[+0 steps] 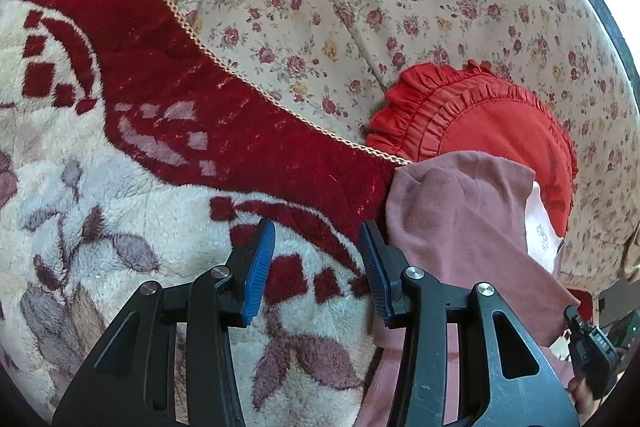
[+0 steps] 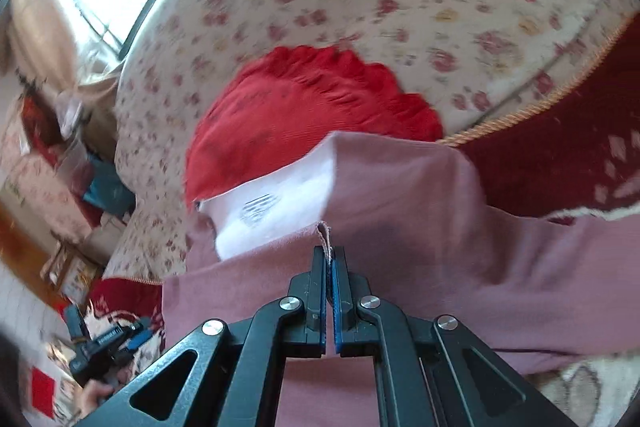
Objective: Fold small clothes
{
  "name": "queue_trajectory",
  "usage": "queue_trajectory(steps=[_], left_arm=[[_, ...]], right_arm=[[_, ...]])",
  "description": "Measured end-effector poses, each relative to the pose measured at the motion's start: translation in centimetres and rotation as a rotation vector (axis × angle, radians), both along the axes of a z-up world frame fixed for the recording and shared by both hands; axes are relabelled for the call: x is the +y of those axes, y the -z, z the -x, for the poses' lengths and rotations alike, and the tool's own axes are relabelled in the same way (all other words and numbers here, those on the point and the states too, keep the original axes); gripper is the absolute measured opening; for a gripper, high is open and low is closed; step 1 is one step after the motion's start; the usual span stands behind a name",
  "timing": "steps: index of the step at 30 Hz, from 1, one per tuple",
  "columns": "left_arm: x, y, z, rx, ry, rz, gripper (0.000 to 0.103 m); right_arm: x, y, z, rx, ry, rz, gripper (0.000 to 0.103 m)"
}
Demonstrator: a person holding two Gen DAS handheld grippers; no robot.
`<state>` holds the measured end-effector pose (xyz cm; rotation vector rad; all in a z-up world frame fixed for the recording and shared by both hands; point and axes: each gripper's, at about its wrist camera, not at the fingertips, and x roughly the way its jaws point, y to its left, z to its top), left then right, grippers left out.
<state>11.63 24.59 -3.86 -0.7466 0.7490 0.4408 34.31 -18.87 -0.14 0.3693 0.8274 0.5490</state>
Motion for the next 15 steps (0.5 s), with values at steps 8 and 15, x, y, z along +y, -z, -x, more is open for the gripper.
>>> queue_trajectory(steps=[8,15], left_arm=[[-3.8,-1.9,-1.5,-0.069,0.152,-0.128,0.042],[-8.1,-2.2,-6.4,-0.098,0.399,-0.227,0.042]], right_arm=[[-2.1,1.6,-0.8,0.076,0.087,0.054,0.002],[-2.3,3.0,-1.5,0.127,0.12,0.056,0.002]])
